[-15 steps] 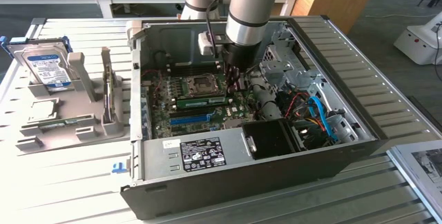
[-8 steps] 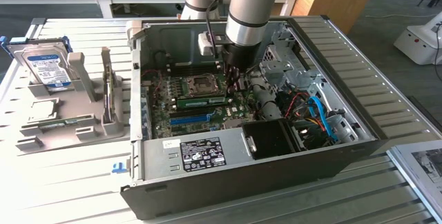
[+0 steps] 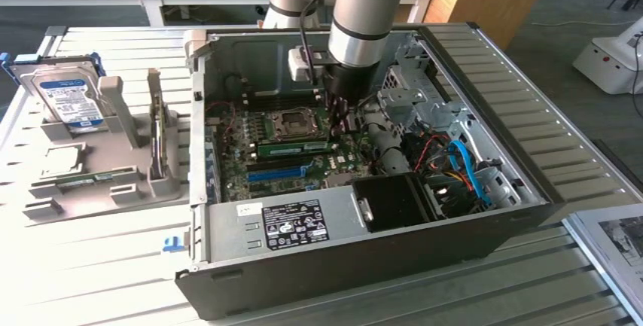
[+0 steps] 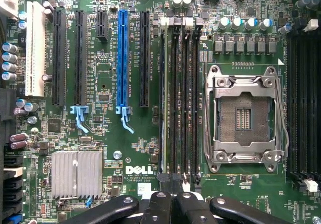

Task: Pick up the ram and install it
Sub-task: 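Press down the ram until it locks into place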

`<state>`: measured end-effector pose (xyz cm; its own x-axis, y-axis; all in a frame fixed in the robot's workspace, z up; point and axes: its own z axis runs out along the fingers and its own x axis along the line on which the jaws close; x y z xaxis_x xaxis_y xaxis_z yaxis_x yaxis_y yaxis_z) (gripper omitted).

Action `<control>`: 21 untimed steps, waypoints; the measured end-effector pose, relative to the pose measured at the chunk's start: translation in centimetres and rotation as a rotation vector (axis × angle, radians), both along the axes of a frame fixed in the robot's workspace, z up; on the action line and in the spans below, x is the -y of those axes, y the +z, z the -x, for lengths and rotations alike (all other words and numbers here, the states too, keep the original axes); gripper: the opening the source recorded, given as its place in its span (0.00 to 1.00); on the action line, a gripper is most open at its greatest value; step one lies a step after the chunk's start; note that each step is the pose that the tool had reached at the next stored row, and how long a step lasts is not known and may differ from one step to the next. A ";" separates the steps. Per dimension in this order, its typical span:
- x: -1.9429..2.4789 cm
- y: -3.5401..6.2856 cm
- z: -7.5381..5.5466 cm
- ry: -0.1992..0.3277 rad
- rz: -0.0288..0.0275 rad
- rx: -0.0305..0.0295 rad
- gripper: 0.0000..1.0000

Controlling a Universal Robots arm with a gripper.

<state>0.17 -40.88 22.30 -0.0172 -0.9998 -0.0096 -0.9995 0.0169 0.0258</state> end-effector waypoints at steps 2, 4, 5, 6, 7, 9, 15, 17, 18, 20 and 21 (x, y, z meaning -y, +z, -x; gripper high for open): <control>0.00 0.18 0.0 0.000 -0.0001 -0.0005 0.10; 0.00 0.43 0.0 0.000 0.0005 -0.0014 0.10; 0.00 0.54 0.0 0.000 0.0005 -0.0017 0.10; 0.01 0.67 0.0 0.000 0.0005 -0.0019 0.10; 0.00 0.79 0.0 0.000 0.0006 -0.0021 0.10; 0.01 1.06 -0.1 0.000 0.0006 -0.0023 0.10; 0.01 1.97 -0.1 0.000 0.0006 -0.0029 0.10; 0.01 2.19 -0.1 0.000 0.0006 -0.0029 0.10; 0.01 2.27 -0.1 0.000 0.0006 -0.0029 0.10; 0.01 2.41 -0.1 0.000 0.0007 -0.0029 0.10; 0.01 2.45 -0.1 0.000 0.0006 -0.0029 0.10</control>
<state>0.24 -40.88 24.76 -0.0171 -0.9998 -0.0089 -0.9994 0.0168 0.0286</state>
